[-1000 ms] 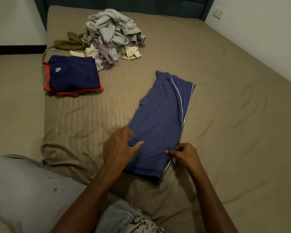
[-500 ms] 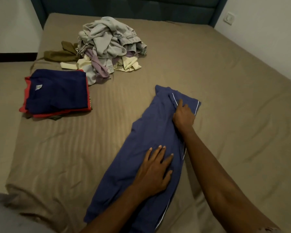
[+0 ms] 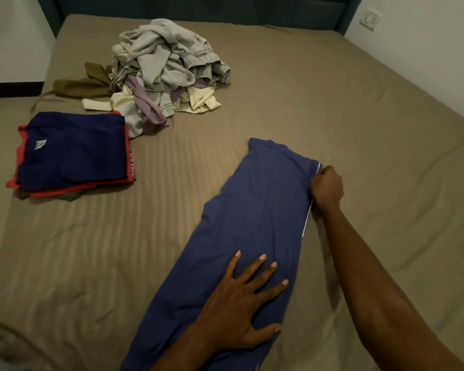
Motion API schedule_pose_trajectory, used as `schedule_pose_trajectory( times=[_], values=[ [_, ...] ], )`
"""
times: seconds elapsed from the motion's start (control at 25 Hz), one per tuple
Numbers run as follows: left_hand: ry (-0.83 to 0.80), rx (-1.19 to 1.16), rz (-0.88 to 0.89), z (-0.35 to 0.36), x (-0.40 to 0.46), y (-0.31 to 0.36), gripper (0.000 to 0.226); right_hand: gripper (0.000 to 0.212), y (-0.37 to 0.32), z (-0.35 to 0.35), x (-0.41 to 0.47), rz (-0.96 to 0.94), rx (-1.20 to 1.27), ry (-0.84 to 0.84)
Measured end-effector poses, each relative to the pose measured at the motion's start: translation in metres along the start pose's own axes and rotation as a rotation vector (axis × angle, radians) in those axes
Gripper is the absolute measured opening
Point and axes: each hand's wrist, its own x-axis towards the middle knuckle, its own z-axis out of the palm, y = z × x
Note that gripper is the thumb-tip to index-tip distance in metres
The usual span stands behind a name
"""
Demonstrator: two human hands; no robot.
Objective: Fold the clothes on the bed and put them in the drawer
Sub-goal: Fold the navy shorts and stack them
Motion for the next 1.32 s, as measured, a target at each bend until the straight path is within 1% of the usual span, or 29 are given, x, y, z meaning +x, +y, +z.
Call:
schedule_pose_trajectory(
  times=[0.08, 0.16, 0.24, 0.28, 0.36, 0.44, 0.48, 0.56, 0.6, 0.68, 0.72, 0.76, 0.8, 0.84, 0.88, 0.92, 0.96, 1.04, 1.12, 1.16, 1.24, 1.28, 1.32],
  values=[
    [0.0, 0.003, -0.006, -0.001, 0.0, 0.002, 0.076, 0.032, -0.009, 0.006, -0.002, -0.032, 0.055, -0.024],
    [0.04, 0.01, -0.008, 0.006, 0.0, 0.007, 0.076, 0.036, -0.017, 0.014, -0.004, -0.009, -0.007, -0.069],
    [0.081, 0.015, -0.002, 0.013, -0.004, 0.009, 0.07, 0.029, -0.021, 0.02, -0.006, 0.003, -0.084, -0.083],
    [0.095, 0.029, 0.009, 0.016, -0.005, 0.008, 0.066, 0.026, -0.024, 0.021, -0.008, -0.001, -0.085, -0.064],
    [0.108, 0.076, 0.058, 0.019, -0.006, 0.004, 0.063, 0.025, -0.029, 0.016, -0.011, -0.002, -0.058, 0.021],
    [0.119, 0.117, 0.124, 0.022, -0.005, 0.002, 0.063, 0.021, -0.019, 0.013, -0.013, 0.016, 0.006, 0.099],
    [0.117, 0.124, 0.147, 0.022, -0.006, 0.002, 0.064, 0.019, -0.013, 0.012, -0.014, 0.035, 0.053, 0.108],
    [0.11, 0.108, 0.142, 0.021, -0.009, 0.004, 0.064, 0.018, -0.002, 0.005, -0.019, 0.077, 0.095, 0.054],
    [0.108, 0.086, 0.118, 0.019, -0.011, 0.005, 0.062, 0.022, 0.002, 0.002, -0.02, 0.07, 0.081, 0.024],
    [0.081, 0.033, 0.056, 0.012, -0.016, 0.009, 0.063, 0.037, 0.0, -0.001, -0.026, -0.022, -0.074, -0.007],
    [0.045, 0.004, 0.031, 0.008, -0.019, 0.011, 0.07, 0.04, -0.008, -0.002, -0.037, -0.105, -0.17, 0.017],
    [0.002, -0.012, 0.025, 0.004, -0.023, 0.014, 0.079, 0.04, -0.017, 0.001, -0.051, -0.199, -0.205, 0.049],
    [-0.03, -0.015, 0.04, 0.0, -0.026, 0.017, 0.085, 0.041, -0.027, 0.004, -0.068, -0.297, -0.189, 0.059],
    [-0.047, -0.006, 0.066, -0.003, -0.03, 0.018, 0.089, 0.046, -0.034, 0.009, -0.088, -0.377, -0.161, 0.009],
    [-0.053, 0.004, 0.091, -0.004, -0.033, 0.02, 0.087, 0.054, -0.034, 0.016, -0.108, -0.418, -0.154, -0.095],
    [-0.053, 0.008, 0.107, -0.003, -0.035, 0.019, 0.082, 0.062, -0.032, 0.022, -0.123, -0.41, -0.169, -0.206],
    [-0.049, -0.004, 0.123, -0.004, -0.036, 0.019, 0.075, 0.068, -0.027, 0.026, -0.127, -0.369, -0.189, -0.281],
    [-0.026, -0.073, 0.134, -0.005, -0.04, 0.021, 0.065, 0.074, -0.023, 0.025, -0.116, -0.275, -0.197, -0.351],
    [0.032, -0.197, 0.071, -0.008, -0.043, 0.02, 0.06, 0.075, -0.03, 0.017, -0.103, -0.206, -0.197, -0.359],
    [0.093, -0.235, 0.01, -0.011, -0.043, 0.015, 0.058, 0.073, -0.036, 0.014, -0.099, -0.187, -0.189, -0.36],
    [0.218, -0.141, -0.135, -0.013, -0.042, -0.011, 0.056, 0.066, -0.05, 0.014, -0.102, -0.214, -0.174, -0.336],
    [0.237, -0.073, -0.223, -0.014, -0.043, -0.027, 0.058, 0.062, -0.057, 0.014, -0.108, -0.246, -0.177, -0.327],
    [0.219, -0.033, -0.318, -0.017, -0.045, -0.042, 0.065, 0.06, -0.062, 0.016, -0.114, -0.281, -0.188, -0.332]
  ],
)
